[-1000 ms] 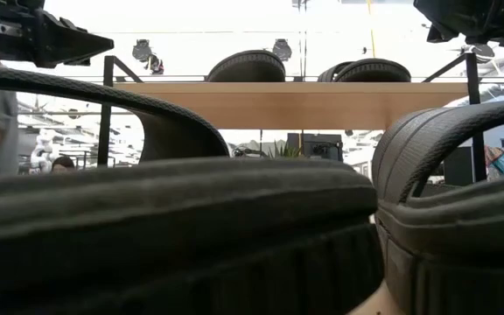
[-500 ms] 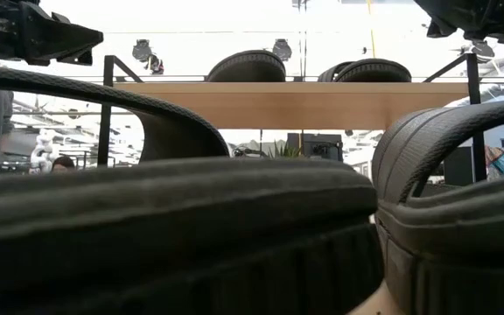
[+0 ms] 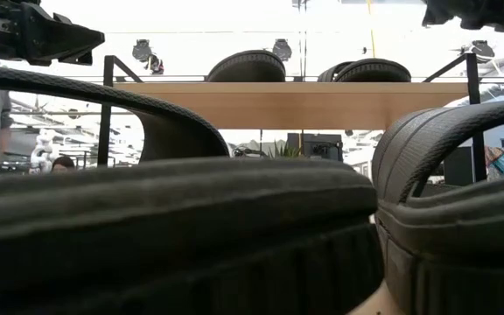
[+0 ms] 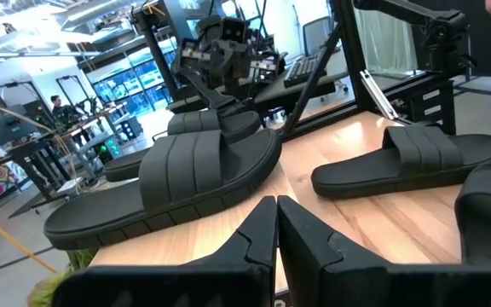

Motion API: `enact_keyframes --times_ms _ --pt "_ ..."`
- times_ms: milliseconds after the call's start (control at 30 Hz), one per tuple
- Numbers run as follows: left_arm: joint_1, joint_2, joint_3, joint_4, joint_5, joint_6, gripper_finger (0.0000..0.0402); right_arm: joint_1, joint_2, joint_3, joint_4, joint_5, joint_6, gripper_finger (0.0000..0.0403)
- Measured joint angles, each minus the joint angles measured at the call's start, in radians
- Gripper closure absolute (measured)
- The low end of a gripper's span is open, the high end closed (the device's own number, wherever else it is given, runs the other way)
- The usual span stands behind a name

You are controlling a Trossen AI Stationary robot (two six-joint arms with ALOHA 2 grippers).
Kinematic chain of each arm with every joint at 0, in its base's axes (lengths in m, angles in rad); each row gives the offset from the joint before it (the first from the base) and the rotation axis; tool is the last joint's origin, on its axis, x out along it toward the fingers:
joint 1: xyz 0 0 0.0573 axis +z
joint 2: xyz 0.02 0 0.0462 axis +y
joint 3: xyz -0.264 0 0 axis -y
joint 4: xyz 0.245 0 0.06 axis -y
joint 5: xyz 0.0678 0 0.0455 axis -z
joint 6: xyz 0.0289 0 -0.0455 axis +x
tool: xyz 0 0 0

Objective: Pick and place slides into the shelf
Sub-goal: Put the black slipper under the shelf

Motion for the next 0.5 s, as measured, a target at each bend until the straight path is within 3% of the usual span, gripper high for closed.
enact_keyframes --times_ms 133,267,500 --pt "0.0 0.0 0.0 0.0 0.0 0.0 0.038 0.084 0.071 0.083 -0.067 0.105 -0.01 0.0403" --pt "0.0 0.0 0.0 0.0 0.0 0.0 0.038 0.17 0.174 0.168 -0.129 0.297 -0.025 0.0403" --pt "0.0 0.0 0.0 0.0 -0.001 0.001 0.038 0.333 0.42 0.325 -0.021 0.5 -0.19 0.0403"
